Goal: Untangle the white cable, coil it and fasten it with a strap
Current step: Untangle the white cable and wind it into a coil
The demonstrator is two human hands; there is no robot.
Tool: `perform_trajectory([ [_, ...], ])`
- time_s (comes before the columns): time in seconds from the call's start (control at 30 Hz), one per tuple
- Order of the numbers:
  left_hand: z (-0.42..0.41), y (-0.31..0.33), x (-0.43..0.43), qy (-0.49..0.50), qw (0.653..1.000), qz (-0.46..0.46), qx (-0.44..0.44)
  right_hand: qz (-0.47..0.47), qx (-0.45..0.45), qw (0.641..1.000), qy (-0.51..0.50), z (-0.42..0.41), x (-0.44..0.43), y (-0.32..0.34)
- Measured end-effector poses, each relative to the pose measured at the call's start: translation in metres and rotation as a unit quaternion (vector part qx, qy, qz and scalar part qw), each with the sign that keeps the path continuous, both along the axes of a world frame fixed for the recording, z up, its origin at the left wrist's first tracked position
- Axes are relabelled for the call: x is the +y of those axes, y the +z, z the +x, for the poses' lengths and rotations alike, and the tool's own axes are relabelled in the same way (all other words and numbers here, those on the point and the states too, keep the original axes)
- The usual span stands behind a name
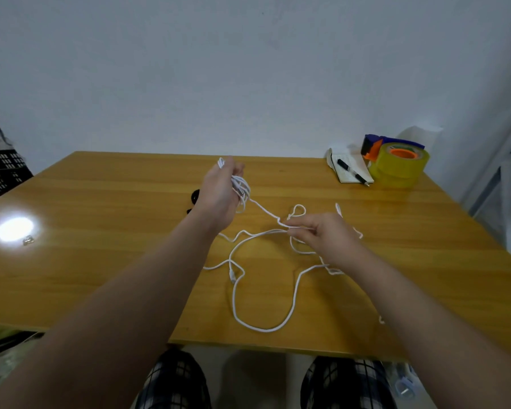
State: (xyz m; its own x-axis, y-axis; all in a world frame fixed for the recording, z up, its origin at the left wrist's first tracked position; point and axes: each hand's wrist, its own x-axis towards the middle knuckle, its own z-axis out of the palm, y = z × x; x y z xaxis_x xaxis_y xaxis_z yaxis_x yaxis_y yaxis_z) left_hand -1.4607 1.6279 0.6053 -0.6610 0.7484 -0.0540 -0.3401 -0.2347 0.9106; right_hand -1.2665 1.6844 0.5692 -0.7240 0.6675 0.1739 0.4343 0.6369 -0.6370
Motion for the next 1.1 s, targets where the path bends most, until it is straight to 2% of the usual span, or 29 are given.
perform_trajectory([
  [0.1,0.001,-0.004,0.003,-0.012,0.999,-0.012,0.031,0.178,-0.083,0.98,0.027,-0.004,-0.012,0.012],
  [0.17,0.005,-0.004,0.004,-0.018,0.998,-0.028,0.052,0.229,-0.115,0.965,0.053,-0.011,-0.018,0.018],
  [0.3,0.006,0.006,0.001,-0.016,0.999,-0.011,0.05,0.24,-0.188,0.952,0.023,-0.016,-0.018,0.019],
  [0.53,0.011,0.01,-0.006,-0.04,0.998,0.002,0.047,0.23,-0.154,0.96,-0.051,-0.014,-0.022,0.021],
  [0.7,0.014,0.005,-0.008,-0.076,0.997,0.012,0.031,0.257,-0.122,0.953,-0.1,-0.016,-0.014,0.021],
  [0.77,0.01,0.008,-0.007,-0.066,0.997,0.029,0.018,0.219,-0.136,0.964,-0.065,-0.014,-0.01,0.019],
  [0.83,0.007,0.011,-0.006,-0.055,0.998,0.034,0.019,0.172,-0.146,0.973,0.041,-0.011,-0.009,0.021],
  [0.9,0.012,0.007,-0.005,-0.063,0.995,0.006,0.077,0.152,-0.128,0.969,0.149,-0.012,-0.015,0.03],
  [0.97,0.022,-0.004,-0.002,-0.078,0.99,-0.013,0.114,0.174,-0.1,0.956,0.214,-0.016,-0.022,0.04],
  [1.1,0.038,-0.012,-0.008,-0.137,0.986,-0.044,0.088,0.19,-0.054,0.958,0.209,-0.019,-0.019,0.055],
])
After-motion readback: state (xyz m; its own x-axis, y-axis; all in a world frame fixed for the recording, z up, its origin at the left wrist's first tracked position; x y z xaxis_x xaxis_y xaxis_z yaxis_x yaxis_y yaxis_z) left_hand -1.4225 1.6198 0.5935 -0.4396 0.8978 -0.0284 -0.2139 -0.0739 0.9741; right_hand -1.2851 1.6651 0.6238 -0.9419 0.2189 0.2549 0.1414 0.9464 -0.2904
